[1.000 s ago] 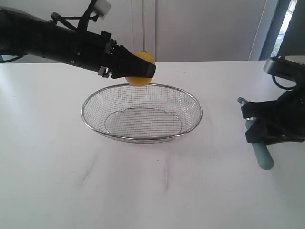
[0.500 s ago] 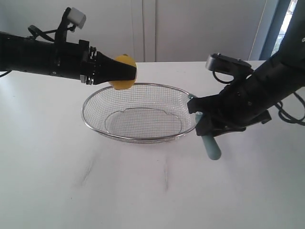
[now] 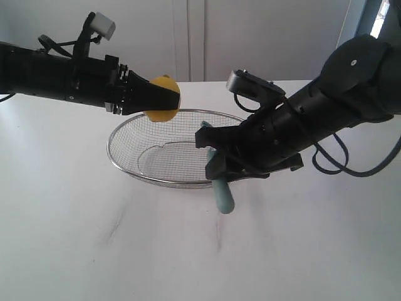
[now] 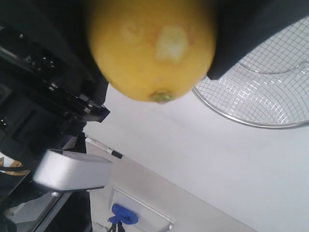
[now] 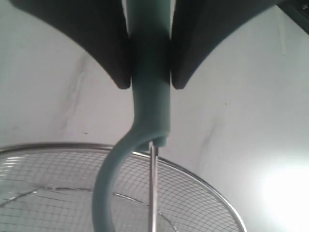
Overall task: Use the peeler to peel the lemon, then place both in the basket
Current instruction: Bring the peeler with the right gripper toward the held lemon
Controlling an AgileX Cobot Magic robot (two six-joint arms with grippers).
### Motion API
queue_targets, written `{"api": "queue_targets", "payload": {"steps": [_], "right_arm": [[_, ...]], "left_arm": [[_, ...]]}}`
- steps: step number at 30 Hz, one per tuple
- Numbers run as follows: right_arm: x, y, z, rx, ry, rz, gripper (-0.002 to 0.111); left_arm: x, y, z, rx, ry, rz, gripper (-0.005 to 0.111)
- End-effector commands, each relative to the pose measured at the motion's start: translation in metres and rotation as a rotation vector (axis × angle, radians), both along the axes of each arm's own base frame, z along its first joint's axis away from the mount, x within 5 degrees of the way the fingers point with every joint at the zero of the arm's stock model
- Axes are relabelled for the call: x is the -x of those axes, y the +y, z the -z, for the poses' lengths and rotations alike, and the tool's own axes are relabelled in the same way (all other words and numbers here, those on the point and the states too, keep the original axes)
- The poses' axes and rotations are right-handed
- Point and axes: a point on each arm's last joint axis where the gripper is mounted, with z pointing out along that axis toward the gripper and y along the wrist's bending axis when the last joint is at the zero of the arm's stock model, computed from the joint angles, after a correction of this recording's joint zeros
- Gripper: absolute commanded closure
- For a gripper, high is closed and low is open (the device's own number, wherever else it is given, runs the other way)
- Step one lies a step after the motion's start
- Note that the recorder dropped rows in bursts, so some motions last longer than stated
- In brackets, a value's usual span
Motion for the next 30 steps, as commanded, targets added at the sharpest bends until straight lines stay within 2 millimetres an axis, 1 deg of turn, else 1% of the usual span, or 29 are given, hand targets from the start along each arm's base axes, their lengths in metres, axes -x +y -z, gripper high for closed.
{"api": "queue_targets", "payload": {"steps": [1,6,16,22,30], "right_arm": [[0.0,0.009,-0.006,-0.076,-0.036,-0.02,0.108],[0.002,0.015,-0.01,-0.144,-0.037,-0.039,0.108],[0.006,0.016,-0.013,-0.171,-0.01,-0.06,0.108],[0.011,0.013,-0.031,-0.193,-0.072,-0.05,0.108],[0.011,0.009,-0.045,-0.206,-0.144,-0.009,0.108]], "left_arm": [[0.005,0.002,-0.005,0.001,-0.017,0.031,0.107],[0.013,0.001,-0.006,0.021,0.0,0.114,0.107],[0.013,0.001,-0.006,0.023,-0.004,0.119,0.107],[0.013,0.001,-0.007,0.023,0.003,0.119,0.107],[0.014,0.001,-0.007,0.026,0.02,0.122,0.107]]}}
